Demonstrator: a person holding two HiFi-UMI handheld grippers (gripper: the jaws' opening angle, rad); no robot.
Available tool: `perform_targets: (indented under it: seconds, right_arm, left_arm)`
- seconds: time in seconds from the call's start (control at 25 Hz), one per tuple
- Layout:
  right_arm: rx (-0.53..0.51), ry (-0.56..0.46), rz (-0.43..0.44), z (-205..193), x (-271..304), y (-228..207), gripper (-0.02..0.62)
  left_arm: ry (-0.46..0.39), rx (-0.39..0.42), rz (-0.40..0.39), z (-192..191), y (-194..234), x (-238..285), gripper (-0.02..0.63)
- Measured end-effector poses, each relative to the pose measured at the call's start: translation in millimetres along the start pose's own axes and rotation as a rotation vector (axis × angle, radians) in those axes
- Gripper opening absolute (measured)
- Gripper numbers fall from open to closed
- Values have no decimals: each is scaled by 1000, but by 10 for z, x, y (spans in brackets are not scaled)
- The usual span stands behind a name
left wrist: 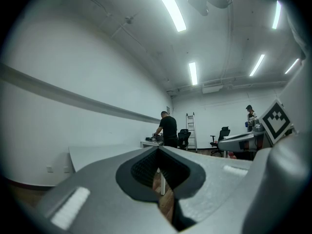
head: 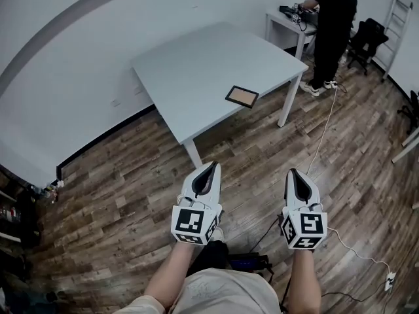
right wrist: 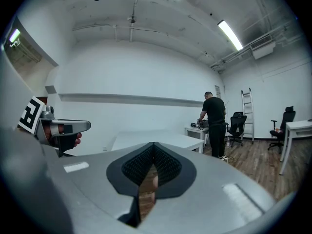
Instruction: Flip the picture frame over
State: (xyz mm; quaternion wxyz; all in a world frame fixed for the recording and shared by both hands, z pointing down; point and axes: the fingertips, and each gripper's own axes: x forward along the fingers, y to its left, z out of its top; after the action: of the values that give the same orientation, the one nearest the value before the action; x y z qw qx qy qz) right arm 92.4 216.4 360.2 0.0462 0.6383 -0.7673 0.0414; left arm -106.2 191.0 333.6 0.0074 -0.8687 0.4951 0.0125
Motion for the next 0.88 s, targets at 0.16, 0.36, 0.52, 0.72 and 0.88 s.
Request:
perform_targets:
  seconds: [0.16, 0.36, 0.52, 0.72, 0.88]
  right_arm:
    - [-11, 14, -4, 68, 389, 138, 21]
    - [-29, 27, -27, 172, 853, 273, 21]
    - [-33, 36, -45, 237, 1132, 342, 21]
    - [-39, 35, -61, 309, 1418, 393, 21]
    - [-33, 32, -66, 323, 1591, 333, 21]
  left_arm:
    - [-5, -9, -14, 8, 341, 244, 0]
    - [-9, -18, -35, 41, 766, 553, 0]
    - [-14, -26, -46, 67, 1039, 741, 0]
    - [-13, -42, -57, 58, 1303, 969, 0]
    - [-14, -47, -67, 50, 1361, 1165, 0]
